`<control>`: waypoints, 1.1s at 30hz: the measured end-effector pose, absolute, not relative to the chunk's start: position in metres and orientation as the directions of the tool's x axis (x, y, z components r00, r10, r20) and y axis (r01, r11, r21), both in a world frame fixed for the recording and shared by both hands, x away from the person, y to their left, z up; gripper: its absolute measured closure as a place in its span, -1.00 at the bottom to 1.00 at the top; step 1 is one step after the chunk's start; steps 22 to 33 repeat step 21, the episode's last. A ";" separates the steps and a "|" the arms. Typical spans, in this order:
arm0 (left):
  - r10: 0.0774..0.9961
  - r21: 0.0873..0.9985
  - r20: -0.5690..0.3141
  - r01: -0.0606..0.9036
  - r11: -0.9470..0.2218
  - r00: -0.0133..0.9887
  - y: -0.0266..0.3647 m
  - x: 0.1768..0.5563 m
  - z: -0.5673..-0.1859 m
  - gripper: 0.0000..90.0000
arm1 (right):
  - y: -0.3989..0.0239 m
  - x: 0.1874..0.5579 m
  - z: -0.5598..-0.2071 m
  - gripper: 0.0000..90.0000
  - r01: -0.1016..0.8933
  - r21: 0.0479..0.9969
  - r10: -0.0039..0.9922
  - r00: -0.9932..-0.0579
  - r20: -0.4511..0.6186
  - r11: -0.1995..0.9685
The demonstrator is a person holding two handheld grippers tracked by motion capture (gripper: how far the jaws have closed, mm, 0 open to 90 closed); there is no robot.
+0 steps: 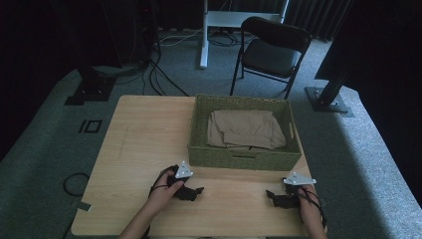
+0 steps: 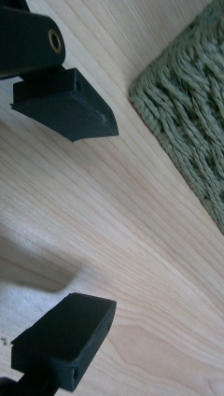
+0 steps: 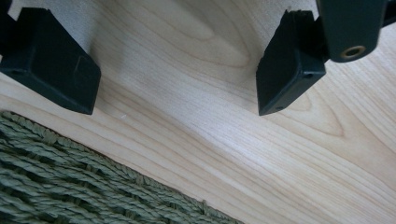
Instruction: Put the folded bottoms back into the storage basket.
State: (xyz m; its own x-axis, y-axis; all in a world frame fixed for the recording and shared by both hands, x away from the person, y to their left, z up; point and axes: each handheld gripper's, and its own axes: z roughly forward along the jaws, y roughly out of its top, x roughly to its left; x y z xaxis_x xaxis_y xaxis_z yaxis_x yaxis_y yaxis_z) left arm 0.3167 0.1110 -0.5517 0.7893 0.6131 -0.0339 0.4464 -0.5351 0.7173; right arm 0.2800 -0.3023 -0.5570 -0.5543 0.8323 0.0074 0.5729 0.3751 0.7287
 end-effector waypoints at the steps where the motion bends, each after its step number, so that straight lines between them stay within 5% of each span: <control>1: 0.620 0.713 -0.015 0.443 -0.543 0.784 0.111 0.316 -0.552 -0.65 | -0.302 0.280 -0.557 -0.72 0.573 0.728 0.832 -0.555 0.006 0.377; 9: 0.697 0.706 0.017 0.485 -0.516 0.717 0.113 0.314 -0.552 -0.67 | -0.300 0.280 -0.557 -0.73 0.580 0.727 0.841 -0.540 0.005 0.368; 33: 0.716 0.702 0.014 0.503 -0.503 0.697 0.113 0.315 -0.553 -0.77 | -0.300 0.280 -0.557 -0.73 0.581 0.727 0.843 -0.538 0.005 0.367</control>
